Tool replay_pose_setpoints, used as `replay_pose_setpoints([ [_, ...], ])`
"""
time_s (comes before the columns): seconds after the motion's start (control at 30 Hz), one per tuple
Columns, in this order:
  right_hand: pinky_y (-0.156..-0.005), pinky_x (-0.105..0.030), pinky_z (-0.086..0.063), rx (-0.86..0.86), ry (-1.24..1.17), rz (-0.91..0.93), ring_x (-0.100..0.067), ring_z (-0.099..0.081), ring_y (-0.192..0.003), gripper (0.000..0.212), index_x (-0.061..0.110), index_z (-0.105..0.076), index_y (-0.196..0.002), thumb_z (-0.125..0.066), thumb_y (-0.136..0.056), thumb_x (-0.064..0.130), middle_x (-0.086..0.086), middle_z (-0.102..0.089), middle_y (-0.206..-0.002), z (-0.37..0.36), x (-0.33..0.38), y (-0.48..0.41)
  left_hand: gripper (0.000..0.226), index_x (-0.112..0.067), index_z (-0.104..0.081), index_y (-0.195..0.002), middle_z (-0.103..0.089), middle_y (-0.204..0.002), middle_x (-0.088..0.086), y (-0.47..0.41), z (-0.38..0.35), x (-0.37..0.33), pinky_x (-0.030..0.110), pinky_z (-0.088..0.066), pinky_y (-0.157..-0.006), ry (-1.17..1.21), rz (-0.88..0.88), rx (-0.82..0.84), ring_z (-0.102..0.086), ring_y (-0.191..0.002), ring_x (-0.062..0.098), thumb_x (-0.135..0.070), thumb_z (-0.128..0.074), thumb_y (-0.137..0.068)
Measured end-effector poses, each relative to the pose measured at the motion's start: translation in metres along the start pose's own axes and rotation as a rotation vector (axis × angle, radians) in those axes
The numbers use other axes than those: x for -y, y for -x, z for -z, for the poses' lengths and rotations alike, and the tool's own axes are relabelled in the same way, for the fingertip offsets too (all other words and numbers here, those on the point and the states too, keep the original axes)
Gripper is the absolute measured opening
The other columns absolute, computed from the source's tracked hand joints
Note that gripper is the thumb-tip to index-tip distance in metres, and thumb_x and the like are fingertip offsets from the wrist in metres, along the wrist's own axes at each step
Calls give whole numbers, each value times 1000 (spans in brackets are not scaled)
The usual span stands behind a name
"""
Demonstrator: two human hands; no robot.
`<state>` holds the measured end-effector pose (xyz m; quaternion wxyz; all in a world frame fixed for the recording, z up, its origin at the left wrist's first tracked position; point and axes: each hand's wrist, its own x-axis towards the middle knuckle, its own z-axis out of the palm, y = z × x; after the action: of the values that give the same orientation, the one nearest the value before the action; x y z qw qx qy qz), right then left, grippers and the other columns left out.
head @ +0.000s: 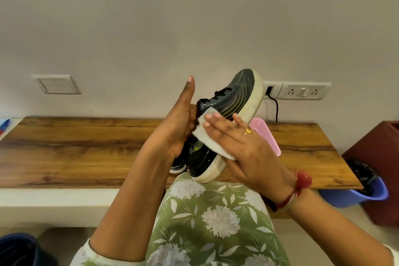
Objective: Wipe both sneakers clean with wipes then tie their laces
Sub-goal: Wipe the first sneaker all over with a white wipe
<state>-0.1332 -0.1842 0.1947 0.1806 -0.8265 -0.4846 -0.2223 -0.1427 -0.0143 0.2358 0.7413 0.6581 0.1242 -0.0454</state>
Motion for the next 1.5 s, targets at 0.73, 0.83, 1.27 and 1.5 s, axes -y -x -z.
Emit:
replay_pose_setpoints([
  [0.73,-118,-37,-19,65,-48,49,-21,-31,-140,52,4,-37,-141,-42,-91,18,-11,-37,-148,-3,1,9,67,-21,-35,-50,-29,-44,-5,-2,5,5,20,-28,-42,24,24,-2,-25,-40,10,-81,-31,-81],
  [0.83,-118,-34,-16,12,-78,-55,-19,-32,-139,50,5,-41,-140,-39,-92,18,-10,-38,-148,2,-8,3,68,-21,-41,-48,-30,-45,-5,-1,3,5,23,-26,-48,59,21,23,-25,-43,12,-80,-33,-81],
  [1.27,-117,-37,-21,19,9,91,-21,-31,-140,50,4,-36,-141,-39,-93,19,-11,-36,-148,2,-7,-4,73,-18,-60,-55,-47,-53,1,1,2,0,24,-37,-57,68,2,47,-43,-54,19,-80,-32,-81],
  [1.5,-118,-36,-19,55,-37,83,-19,-29,-141,52,5,-36,-142,-40,-92,17,-10,-36,-149,3,-3,-8,77,-10,-70,-75,-70,-63,5,2,-2,1,24,-50,-62,112,9,117,-67,-62,13,-75,-29,-86],
])
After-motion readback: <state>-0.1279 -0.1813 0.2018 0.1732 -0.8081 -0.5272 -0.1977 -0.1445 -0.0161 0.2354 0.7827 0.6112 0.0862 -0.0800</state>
